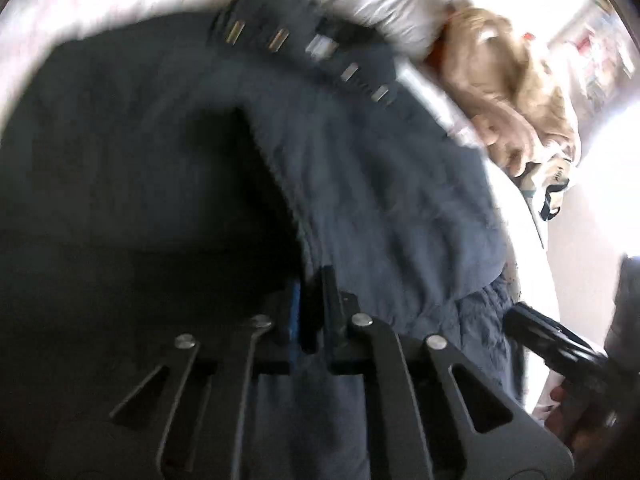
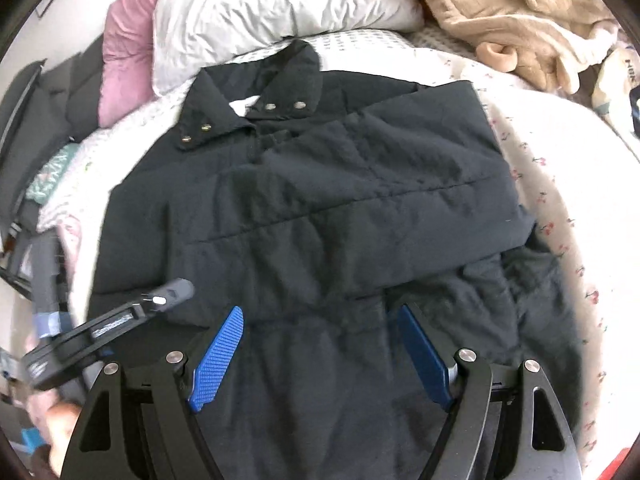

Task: Fold large clothes
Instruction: 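Grasp the coat body below the collar with the left tool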

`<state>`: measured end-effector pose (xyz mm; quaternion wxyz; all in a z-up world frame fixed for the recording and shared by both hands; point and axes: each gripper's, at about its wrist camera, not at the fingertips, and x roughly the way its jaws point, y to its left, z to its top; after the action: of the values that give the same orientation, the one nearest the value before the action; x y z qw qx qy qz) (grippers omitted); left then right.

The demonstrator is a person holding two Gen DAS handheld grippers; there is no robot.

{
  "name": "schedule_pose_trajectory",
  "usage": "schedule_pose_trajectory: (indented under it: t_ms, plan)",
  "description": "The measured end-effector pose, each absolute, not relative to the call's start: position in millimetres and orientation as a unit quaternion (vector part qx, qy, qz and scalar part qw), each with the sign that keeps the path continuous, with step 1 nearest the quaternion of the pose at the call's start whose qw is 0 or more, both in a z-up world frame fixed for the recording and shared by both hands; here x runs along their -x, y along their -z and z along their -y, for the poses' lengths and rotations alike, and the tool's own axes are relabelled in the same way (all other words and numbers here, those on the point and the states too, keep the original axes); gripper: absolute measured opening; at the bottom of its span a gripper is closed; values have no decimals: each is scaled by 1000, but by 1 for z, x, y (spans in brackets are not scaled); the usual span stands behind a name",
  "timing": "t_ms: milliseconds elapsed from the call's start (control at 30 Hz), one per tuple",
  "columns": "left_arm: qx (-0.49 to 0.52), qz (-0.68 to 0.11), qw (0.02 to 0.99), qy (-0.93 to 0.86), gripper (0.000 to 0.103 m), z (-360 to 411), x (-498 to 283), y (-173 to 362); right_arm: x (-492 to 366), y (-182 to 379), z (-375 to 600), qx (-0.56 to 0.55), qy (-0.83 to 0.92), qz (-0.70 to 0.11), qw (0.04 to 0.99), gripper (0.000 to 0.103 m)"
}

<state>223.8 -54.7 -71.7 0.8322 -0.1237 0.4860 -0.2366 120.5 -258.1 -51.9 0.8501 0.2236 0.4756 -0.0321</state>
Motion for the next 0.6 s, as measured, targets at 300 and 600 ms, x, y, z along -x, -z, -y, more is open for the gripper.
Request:
schedule_pose_trajectory:
  t_ms: [300,600]
  plan:
    - [70,-416,901,104,11,33,-254,34,-129,74,290,-197,94,-451,866,81]
    - [23,-418,885,204,32,72,-261,71,-146,105,326,-203,129,-400,885,81]
